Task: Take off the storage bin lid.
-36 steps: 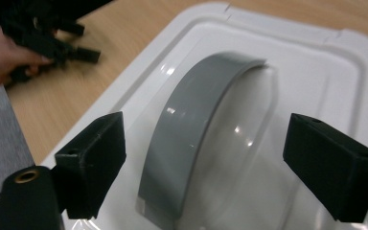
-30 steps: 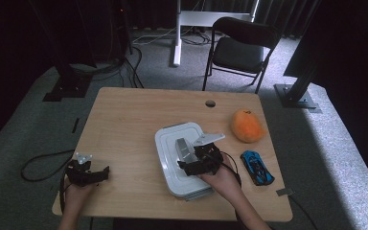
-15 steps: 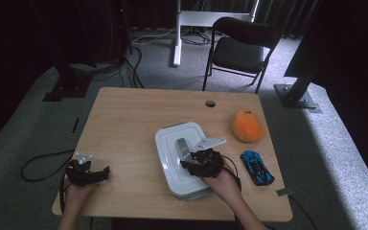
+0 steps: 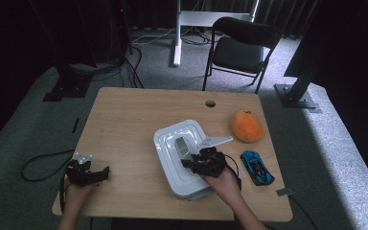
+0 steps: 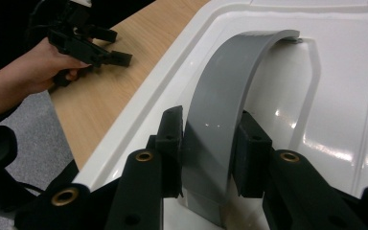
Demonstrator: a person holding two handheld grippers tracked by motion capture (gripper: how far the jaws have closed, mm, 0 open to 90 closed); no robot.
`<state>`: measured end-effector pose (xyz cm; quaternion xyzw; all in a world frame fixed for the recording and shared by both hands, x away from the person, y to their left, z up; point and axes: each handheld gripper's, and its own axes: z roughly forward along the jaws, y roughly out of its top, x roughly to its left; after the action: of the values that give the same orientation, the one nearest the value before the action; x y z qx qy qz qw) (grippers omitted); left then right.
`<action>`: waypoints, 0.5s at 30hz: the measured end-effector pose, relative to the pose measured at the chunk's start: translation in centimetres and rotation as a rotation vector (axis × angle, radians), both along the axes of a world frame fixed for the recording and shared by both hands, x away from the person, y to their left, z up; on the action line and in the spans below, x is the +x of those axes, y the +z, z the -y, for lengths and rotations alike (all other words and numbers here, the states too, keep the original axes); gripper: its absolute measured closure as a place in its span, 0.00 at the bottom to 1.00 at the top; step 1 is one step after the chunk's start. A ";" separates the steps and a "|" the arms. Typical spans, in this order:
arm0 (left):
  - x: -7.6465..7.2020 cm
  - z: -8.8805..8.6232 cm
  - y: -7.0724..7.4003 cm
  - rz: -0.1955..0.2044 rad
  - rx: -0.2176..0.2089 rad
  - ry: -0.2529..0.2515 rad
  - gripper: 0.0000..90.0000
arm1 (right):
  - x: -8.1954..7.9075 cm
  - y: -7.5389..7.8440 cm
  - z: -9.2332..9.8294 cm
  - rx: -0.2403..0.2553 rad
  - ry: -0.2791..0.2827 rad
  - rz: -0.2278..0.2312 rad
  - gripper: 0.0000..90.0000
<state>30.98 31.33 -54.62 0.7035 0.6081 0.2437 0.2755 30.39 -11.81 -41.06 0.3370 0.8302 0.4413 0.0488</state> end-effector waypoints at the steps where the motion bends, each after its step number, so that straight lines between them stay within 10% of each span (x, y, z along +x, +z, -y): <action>1: 0.0 0.0 0.0 0.000 0.000 0.000 0.00 | -0.1 0.1 0.0 0.000 0.003 0.003 0.76; 15: 0.0 0.0 0.0 -0.001 0.000 -0.001 0.00 | -0.3 2.1 1.6 0.061 -0.026 0.047 0.78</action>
<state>30.98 31.33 -54.61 0.7039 0.6081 0.2432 0.2751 30.14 -13.44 -38.98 0.3384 0.8105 0.4738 0.0636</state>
